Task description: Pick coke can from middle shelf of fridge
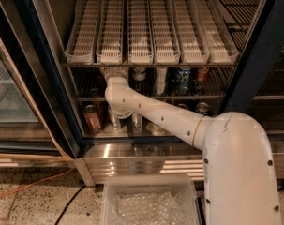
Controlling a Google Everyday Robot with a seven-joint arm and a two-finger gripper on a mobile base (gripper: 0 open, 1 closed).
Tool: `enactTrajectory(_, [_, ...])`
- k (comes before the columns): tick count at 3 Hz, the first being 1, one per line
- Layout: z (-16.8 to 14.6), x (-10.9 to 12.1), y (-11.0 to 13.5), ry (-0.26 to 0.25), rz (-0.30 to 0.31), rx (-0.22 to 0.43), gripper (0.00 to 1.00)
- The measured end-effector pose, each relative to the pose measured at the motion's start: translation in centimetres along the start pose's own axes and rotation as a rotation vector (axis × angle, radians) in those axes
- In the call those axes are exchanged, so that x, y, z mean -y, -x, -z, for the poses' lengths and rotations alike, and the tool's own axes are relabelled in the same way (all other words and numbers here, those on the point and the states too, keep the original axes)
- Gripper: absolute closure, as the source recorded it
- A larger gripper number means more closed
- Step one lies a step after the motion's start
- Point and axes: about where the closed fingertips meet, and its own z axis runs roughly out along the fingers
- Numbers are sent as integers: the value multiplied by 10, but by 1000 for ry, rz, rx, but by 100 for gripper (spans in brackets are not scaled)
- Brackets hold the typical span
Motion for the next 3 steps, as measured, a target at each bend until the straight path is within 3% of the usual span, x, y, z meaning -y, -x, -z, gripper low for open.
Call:
enactTrajectory(1, [-22, 14, -9, -37, -8, -12, 26])
enactTrajectory(2, [-28, 15, -8, -38, -11, -8, 28])
enactTrajectory(3, [-28, 15, -8, -38, -11, -8, 47])
